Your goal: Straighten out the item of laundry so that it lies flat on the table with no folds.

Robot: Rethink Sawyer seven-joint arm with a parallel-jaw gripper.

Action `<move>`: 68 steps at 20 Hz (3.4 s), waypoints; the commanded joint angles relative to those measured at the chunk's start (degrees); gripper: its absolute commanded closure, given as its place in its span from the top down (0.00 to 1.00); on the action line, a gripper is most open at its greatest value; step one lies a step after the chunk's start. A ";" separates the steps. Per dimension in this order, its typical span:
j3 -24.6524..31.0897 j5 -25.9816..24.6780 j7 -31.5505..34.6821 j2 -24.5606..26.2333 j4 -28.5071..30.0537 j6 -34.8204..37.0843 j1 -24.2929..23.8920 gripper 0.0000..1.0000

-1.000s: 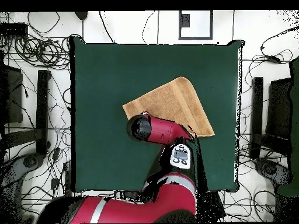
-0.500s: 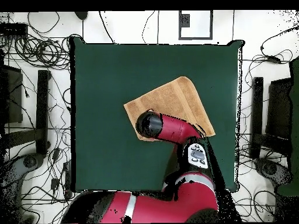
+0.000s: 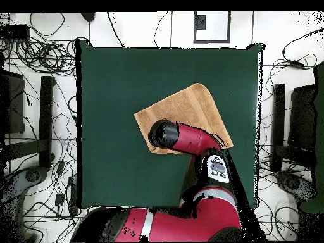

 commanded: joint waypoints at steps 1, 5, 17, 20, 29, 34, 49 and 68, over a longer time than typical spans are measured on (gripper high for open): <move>5.17 -3.88 -3.46 2.85 4.72 7.99 -0.43 1.00; 5.80 -5.28 -4.83 2.21 5.56 8.92 -2.03 1.00; 7.72 -7.61 -4.13 0.26 9.94 6.75 -4.45 1.00; 8.54 -8.00 -4.74 0.53 10.26 6.35 -5.49 1.00; 10.72 -9.17 -4.72 1.41 10.09 5.94 -7.31 1.00; 11.49 -9.69 -5.12 2.69 9.08 5.92 -8.22 1.00; 7.61 -7.83 3.55 -5.41 17.45 4.63 -2.58 1.00; 8.95 -8.22 0.33 0.16 14.27 1.22 -5.12 1.00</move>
